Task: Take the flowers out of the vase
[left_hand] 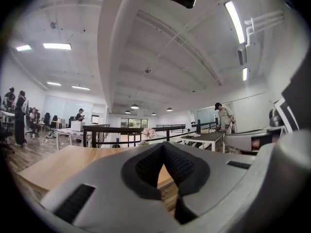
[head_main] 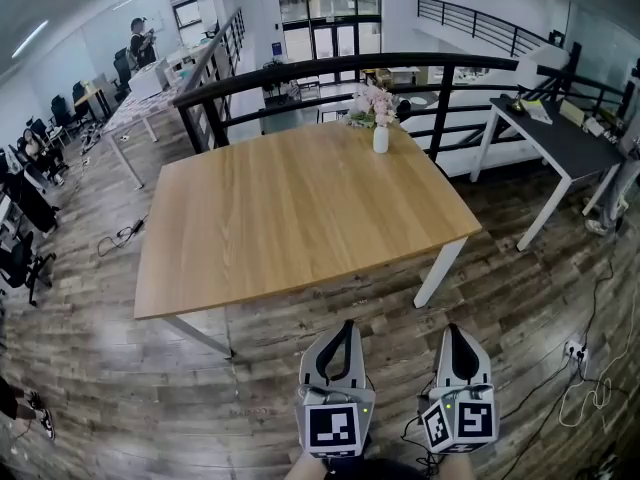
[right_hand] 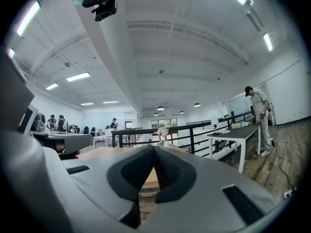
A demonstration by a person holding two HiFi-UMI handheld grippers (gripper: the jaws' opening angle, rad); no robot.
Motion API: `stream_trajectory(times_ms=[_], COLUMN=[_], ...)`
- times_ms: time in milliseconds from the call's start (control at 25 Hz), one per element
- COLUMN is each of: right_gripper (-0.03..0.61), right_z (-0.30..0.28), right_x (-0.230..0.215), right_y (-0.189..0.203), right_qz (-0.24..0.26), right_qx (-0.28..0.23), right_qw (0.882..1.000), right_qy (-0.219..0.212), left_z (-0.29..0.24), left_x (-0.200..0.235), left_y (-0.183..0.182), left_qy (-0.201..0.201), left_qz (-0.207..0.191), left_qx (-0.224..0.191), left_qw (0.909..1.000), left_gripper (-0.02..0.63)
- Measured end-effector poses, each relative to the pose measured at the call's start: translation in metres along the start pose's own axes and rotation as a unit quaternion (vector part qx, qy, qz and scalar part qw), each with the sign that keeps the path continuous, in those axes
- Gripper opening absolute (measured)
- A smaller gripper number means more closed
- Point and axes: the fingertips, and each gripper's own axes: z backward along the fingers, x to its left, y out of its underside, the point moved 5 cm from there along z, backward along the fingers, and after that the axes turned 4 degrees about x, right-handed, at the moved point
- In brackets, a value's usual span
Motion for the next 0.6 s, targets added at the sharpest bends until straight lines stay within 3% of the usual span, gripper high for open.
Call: stream_trajectory(times_ms=[600], right_gripper=[0.009], right_z=[-0.057], right_x=[0.017], right_y=[-0.002], right_qz=[0.003], right_qx=[0.006], right_qw=[1.0], right_qy=[0.002], left_z=[-0.045], left_x=[0.036], left_y=[0.002], left_qy=[-0.001], left_qz=[0.002], left_qx=[0.002], left_qw=[1.0], left_gripper=[0.035])
